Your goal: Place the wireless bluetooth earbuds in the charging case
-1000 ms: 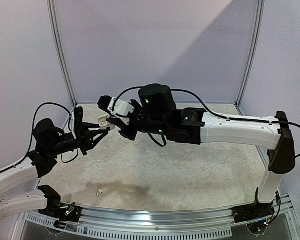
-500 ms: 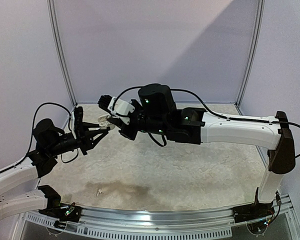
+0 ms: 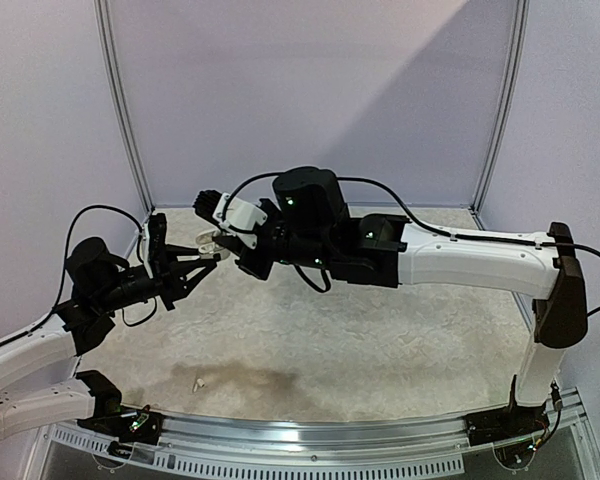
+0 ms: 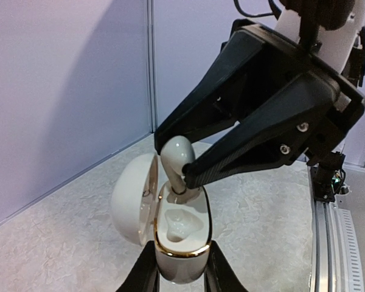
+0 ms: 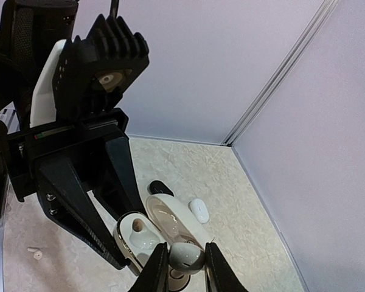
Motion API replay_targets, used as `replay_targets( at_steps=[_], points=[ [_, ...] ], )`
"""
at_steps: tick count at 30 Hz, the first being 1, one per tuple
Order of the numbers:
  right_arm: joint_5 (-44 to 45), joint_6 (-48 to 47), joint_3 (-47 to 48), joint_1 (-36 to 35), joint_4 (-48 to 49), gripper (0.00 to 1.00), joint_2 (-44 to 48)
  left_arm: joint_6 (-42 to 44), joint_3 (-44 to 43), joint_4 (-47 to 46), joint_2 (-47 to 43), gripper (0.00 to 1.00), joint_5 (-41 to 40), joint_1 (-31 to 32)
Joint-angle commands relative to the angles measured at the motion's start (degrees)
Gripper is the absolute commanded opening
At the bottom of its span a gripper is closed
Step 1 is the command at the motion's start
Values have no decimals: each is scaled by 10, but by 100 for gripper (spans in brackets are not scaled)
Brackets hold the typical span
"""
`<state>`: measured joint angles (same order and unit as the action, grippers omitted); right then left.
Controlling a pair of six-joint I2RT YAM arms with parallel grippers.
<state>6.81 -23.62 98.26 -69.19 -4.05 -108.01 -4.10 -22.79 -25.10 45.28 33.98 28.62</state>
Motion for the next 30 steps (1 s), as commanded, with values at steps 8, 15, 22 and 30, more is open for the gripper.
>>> replay_targets(
  at_steps=[8, 15, 22, 30],
  points=[
    [18, 8, 8, 5, -44, 23, -21, 8, -7, -24, -9, 0, 7, 6],
    [16, 7, 13, 5, -41, 24, -21, 8, -7, -22, -8, 0, 10, 6],
    [14, 2, 22, 5, -42, 24, -24, 8, -7, -24, -6, 0, 13, 6],
    [5, -4, 42, 5, -68, 23, -37, -12, -12, -27, -4, 0, 40, 7]
  ],
)
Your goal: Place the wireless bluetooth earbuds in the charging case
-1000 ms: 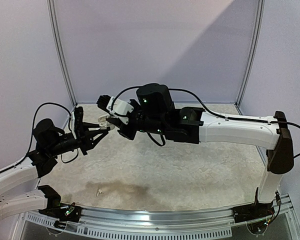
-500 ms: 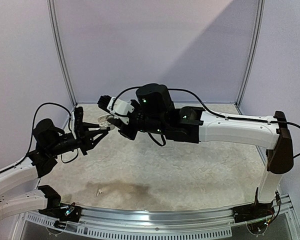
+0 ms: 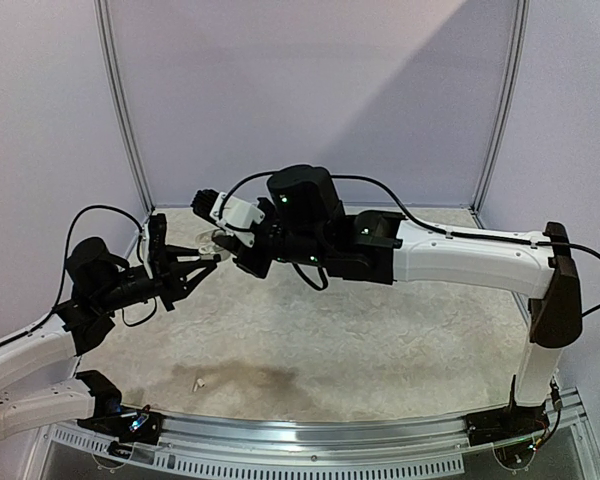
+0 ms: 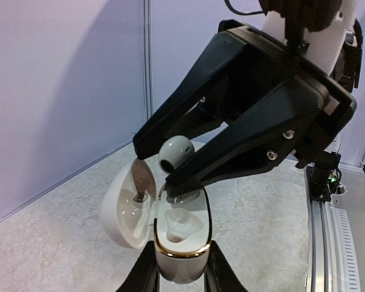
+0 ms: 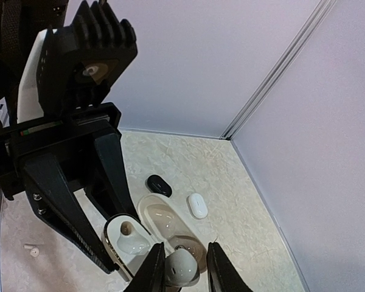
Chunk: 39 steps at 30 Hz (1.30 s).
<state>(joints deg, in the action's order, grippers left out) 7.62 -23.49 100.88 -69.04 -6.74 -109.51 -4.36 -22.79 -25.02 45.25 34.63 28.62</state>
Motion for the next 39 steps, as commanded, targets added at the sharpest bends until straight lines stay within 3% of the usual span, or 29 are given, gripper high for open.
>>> replay_targets(
  at_steps=[1, 19, 27, 39],
  points=[
    [-4, -6, 17, 4, -47, 23, -22, -16, -12, -30, -2, 0, 37, 6],
    [-8, 1, 15, 3, -74, 26, -14, -37, -13, -40, 2, 0, 35, 6],
    [-42, 4, 18, 3, -79, 36, -5, -67, -12, -33, 5, 0, 27, 5],
    [-93, 35, 14, 11, -41, 42, 36, -91, -11, -14, 3, 0, 1, 2]
  ],
)
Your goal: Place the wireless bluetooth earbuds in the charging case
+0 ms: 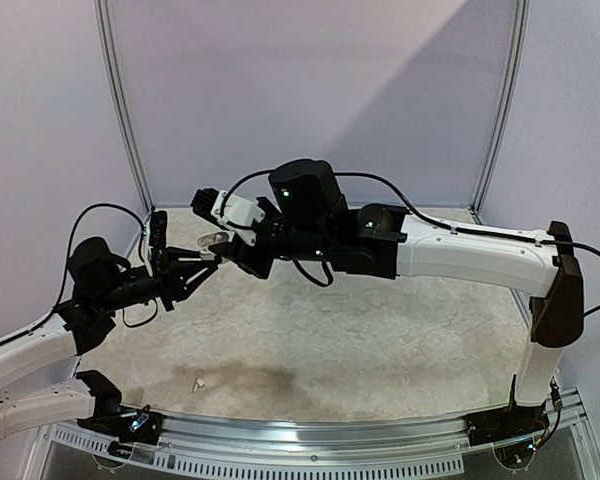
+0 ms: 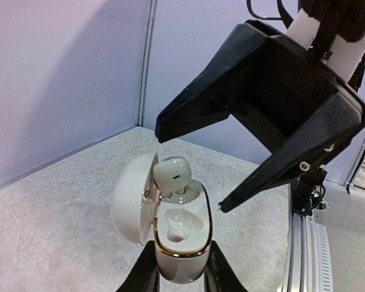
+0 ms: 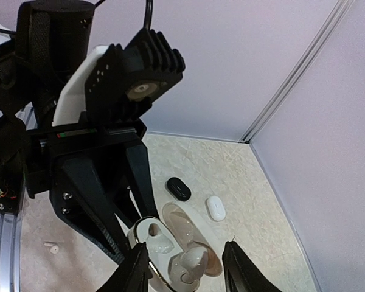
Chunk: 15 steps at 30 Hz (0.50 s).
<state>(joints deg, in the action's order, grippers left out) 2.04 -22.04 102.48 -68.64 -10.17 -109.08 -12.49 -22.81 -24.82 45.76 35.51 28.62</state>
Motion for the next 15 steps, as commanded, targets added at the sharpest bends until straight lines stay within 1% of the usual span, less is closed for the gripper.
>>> replay_targets(
  at_steps=[1, 4, 11, 12, 15],
  points=[
    [-36, 22, -3, 8, -9, 43, 34, -8, -11, -17, -3, 0, -5, 3],
    [-32, 22, -3, 8, -14, 43, 34, -8, -12, -16, -4, 0, -5, 3],
    [-23, 47, 2, 9, 9, 41, 55, -4, -13, 0, -7, 0, -21, 3],
    [-5, 62, 6, 9, 7, 41, 57, -1, -14, 2, -7, 0, -20, 3],
    [10, 114, 27, 9, -32, 39, 57, 14, -12, 4, -8, 0, -5, 3]
  ],
)
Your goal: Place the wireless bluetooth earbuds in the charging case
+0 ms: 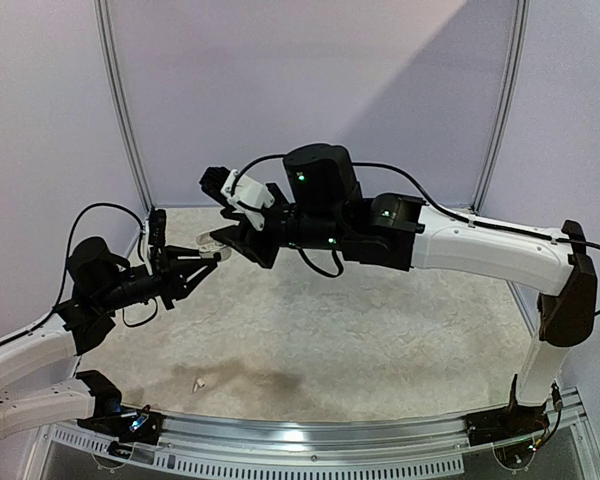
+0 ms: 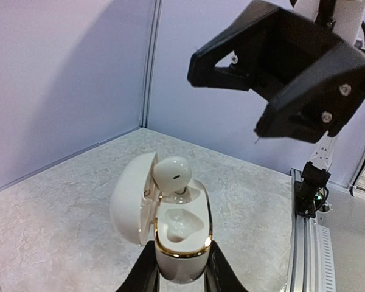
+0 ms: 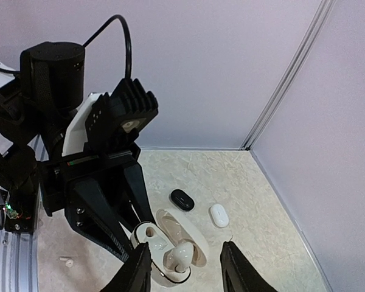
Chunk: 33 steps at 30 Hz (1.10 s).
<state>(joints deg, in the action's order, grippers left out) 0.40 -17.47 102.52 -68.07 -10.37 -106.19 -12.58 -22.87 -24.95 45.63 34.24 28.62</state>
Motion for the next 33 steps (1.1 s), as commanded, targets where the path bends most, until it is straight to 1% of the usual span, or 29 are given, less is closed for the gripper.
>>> replay_targets(
  at_steps=[1, 2, 4, 6, 9, 12, 16, 22, 29, 33],
  points=[
    [28, 83, 31, 4, -52, 38, 25, 21, -10, 5, -7, 0, 15, 3],
    [26, 100, 34, 4, -66, 37, 24, 28, -10, 4, -5, 0, 26, 3],
    [-7, 115, 33, 4, -94, 36, 25, 39, -13, 3, -2, 0, 49, 3],
    [-48, 119, 33, 4, -115, 34, 28, 42, -17, 7, 3, 0, 69, 3],
    [-75, 126, 31, 4, -142, 31, 32, 44, -22, 10, 10, 0, 88, 3],
    [-76, 131, 30, 4, -164, 28, 35, 47, -23, 8, 16, 0, 105, 5],
    [-68, 131, 28, 3, -168, 24, 31, 64, -30, 15, 26, 0, 141, 6],
    [-62, 119, 28, 4, -183, 17, 26, 85, -42, 28, 36, 0, 162, 6],
    [-65, 95, 29, 4, -193, 16, 27, 104, -53, 39, 47, 0, 189, 7],
    [-99, 62, 28, 4, -210, 14, 28, 138, -64, 73, 51, 0, 222, 7]
  ],
)
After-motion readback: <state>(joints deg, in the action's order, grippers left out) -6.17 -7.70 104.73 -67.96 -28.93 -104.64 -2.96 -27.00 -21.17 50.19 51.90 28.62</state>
